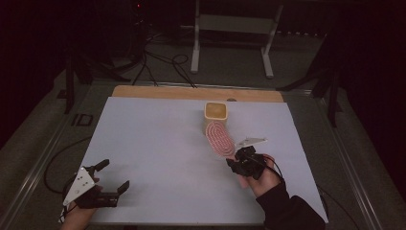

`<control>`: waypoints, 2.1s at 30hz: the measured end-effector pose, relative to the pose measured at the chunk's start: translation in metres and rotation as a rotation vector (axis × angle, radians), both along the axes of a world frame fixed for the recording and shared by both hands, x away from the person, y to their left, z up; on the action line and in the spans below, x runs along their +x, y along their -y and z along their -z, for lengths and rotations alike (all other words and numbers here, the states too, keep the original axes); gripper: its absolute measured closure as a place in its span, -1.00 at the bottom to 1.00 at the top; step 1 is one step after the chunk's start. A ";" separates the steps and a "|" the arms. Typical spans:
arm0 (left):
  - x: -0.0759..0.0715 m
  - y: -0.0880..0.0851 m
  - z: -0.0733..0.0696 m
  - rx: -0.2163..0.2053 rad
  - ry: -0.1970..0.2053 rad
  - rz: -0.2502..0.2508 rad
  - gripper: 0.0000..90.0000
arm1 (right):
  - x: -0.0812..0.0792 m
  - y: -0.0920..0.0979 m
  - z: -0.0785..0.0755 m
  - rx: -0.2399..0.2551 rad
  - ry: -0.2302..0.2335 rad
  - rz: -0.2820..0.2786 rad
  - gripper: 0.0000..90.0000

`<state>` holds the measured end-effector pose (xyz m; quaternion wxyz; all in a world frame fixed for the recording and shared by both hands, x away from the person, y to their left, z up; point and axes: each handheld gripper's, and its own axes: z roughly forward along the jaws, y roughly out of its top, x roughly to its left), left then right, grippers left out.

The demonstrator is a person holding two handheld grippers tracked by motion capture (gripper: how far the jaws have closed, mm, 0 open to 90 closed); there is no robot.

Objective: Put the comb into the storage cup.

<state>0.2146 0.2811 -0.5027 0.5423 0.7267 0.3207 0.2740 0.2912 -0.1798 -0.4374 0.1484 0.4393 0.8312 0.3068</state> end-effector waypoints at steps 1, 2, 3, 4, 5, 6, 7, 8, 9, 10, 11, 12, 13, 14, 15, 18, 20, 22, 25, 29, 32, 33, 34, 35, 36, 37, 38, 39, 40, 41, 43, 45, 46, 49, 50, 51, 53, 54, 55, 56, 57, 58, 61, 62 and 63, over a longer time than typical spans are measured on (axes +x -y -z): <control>0.000 0.000 0.000 0.000 -0.001 -0.001 -1.00 | 0.000 0.000 -0.002 0.007 0.021 -0.005 0.55; 0.000 0.000 0.000 -0.001 -0.001 -0.001 -1.00 | 0.000 0.000 -0.005 0.021 0.037 0.002 0.55; 0.000 0.000 0.000 0.002 0.000 -0.001 -1.00 | 0.001 -0.001 -0.007 0.028 0.044 -0.002 0.55; 0.000 0.000 0.000 0.002 0.001 0.000 -1.00 | 0.002 -0.001 -0.008 0.039 0.052 -0.003 0.55; 0.000 0.000 0.000 0.001 0.001 0.000 -1.00 | 0.003 -0.001 -0.010 0.046 0.061 -0.006 0.55; 0.000 0.000 0.000 -0.001 -0.001 0.000 -1.00 | 0.005 -0.001 -0.011 0.056 0.063 -0.006 0.55; 0.000 0.000 0.000 -0.001 -0.001 0.000 -1.00 | 0.006 -0.001 -0.012 0.068 0.066 -0.006 0.55; 0.000 0.000 0.000 -0.001 -0.001 -0.001 -1.00 | 0.008 -0.002 -0.013 0.075 0.075 -0.006 0.55; 0.000 0.000 0.000 -0.001 -0.001 -0.001 -1.00 | 0.009 -0.002 -0.014 0.086 0.079 -0.007 0.55; 0.000 0.000 0.000 -0.001 0.000 0.000 -1.00 | 0.010 -0.002 -0.015 0.105 0.086 -0.011 0.55; 0.000 0.000 0.000 -0.001 0.000 -0.001 -1.00 | 0.012 -0.002 -0.016 0.115 0.098 -0.016 0.55; 0.000 0.000 0.000 -0.001 0.000 -0.001 -1.00 | 0.013 -0.003 -0.016 0.117 0.112 -0.021 0.55; 0.000 0.000 0.000 -0.002 -0.001 -0.001 -1.00 | 0.014 -0.004 -0.017 0.123 0.119 -0.023 0.55; 0.000 0.000 0.000 -0.001 0.000 -0.001 -1.00 | 0.016 -0.004 -0.017 0.130 0.129 -0.026 0.55; 0.000 0.000 0.000 -0.002 0.000 0.000 -1.00 | 0.018 -0.005 -0.018 0.134 0.132 -0.034 0.55; 0.000 0.000 0.000 -0.006 -0.004 -0.001 -1.00 | 0.021 -0.007 -0.020 0.149 0.156 -0.040 0.55; 0.000 0.000 0.000 -0.003 -0.002 0.001 -1.00 | 0.024 -0.007 -0.022 0.165 0.181 -0.039 0.55; 0.000 0.000 0.000 -0.005 -0.002 0.000 -1.00 | 0.027 -0.008 -0.024 0.172 0.196 -0.038 0.55; 0.000 -0.001 0.000 -0.004 -0.001 0.000 -1.00 | 0.032 -0.008 -0.028 0.183 0.209 -0.031 0.55; 0.000 -0.001 0.001 -0.007 -0.005 -0.003 -1.00 | 0.038 -0.007 -0.035 0.200 0.244 -0.023 0.55; 0.000 -0.001 0.000 -0.012 -0.005 -0.003 -1.00 | 0.043 -0.007 -0.040 0.215 0.268 -0.024 0.55; 0.000 -0.001 0.001 -0.012 -0.008 -0.003 -1.00 | 0.045 -0.007 -0.042 0.220 0.276 -0.018 0.55; 0.000 -0.001 0.000 -0.010 -0.009 -0.003 -1.00 | 0.047 -0.007 -0.043 0.222 0.283 -0.023 0.55; 0.000 -0.001 0.000 -0.012 -0.008 -0.003 -1.00 | 0.049 -0.007 -0.044 0.221 0.285 -0.020 0.55; 0.000 -0.001 0.000 -0.012 -0.007 -0.003 -1.00 | 0.050 -0.007 -0.046 0.221 0.290 -0.017 0.55; 0.000 -0.001 0.000 -0.011 -0.008 -0.003 -1.00 | 0.053 -0.007 -0.047 0.220 0.295 -0.019 0.55; 0.000 -0.001 0.000 -0.011 -0.008 -0.003 -1.00 | 0.053 -0.007 -0.047 0.220 0.295 -0.019 0.55; 0.000 -0.001 0.000 -0.011 -0.014 -0.004 -1.00 | 0.056 -0.008 -0.049 0.222 0.306 -0.021 0.55; 0.000 -0.001 0.001 -0.010 -0.013 -0.004 -1.00 | 0.058 -0.008 -0.049 0.225 0.308 -0.020 0.55; 0.000 -0.001 0.001 -0.010 -0.012 -0.004 -1.00 | 0.060 -0.008 -0.050 0.228 0.309 -0.020 0.55; 0.001 -0.001 0.001 -0.013 -0.014 -0.003 -1.00 | 0.063 -0.010 -0.052 0.228 0.323 -0.021 0.55; 0.000 -0.001 0.001 -0.014 -0.015 -0.004 -1.00 | 0.067 -0.012 -0.054 0.229 0.331 -0.020 0.55; 0.000 -0.001 0.001 -0.013 -0.013 -0.004 -1.00 | 0.068 -0.013 -0.055 0.232 0.337 -0.022 0.55; 0.001 -0.002 0.001 -0.017 -0.016 -0.005 -1.00 | 0.074 -0.015 -0.058 0.242 0.358 -0.035 0.55; 0.001 -0.002 0.001 -0.017 -0.016 -0.005 -1.00 | 0.076 -0.016 -0.059 0.249 0.362 -0.042 0.55; 0.000 -0.002 0.001 -0.015 -0.013 -0.005 -1.00 | 0.078 -0.017 -0.060 0.254 0.365 -0.045 0.55; 0.001 -0.002 0.001 -0.017 -0.013 -0.005 -1.00 | 0.082 -0.019 -0.061 0.265 0.369 -0.043 0.55; 0.001 -0.002 0.001 -0.017 -0.014 -0.004 -1.00 | 0.082 -0.019 -0.061 0.265 0.369 -0.043 0.55; 0.000 -0.001 0.001 -0.016 -0.015 -0.003 -1.00 | 0.085 -0.020 -0.062 0.268 0.379 -0.051 0.55; 0.000 -0.001 0.001 -0.015 -0.016 -0.002 -1.00 | 0.089 -0.022 -0.062 0.280 0.377 -0.051 0.55; 0.000 -0.001 0.001 -0.014 -0.014 -0.001 -1.00 | 0.092 -0.022 -0.063 0.287 0.377 -0.051 0.55; 0.000 -0.001 0.001 -0.015 -0.013 -0.001 -1.00 | 0.095 -0.023 -0.063 0.292 0.382 -0.051 0.55; 0.000 -0.002 0.001 -0.018 -0.016 -0.003 -1.00 | 0.104 -0.026 -0.063 0.303 0.389 -0.050 0.55; 0.000 -0.002 0.001 -0.018 -0.015 -0.003 -1.00 | 0.107 -0.027 -0.063 0.303 0.395 -0.054 0.55; 0.000 -0.002 0.001 -0.019 -0.015 -0.002 -1.00 | 0.111 -0.028 -0.063 0.305 0.402 -0.057 0.55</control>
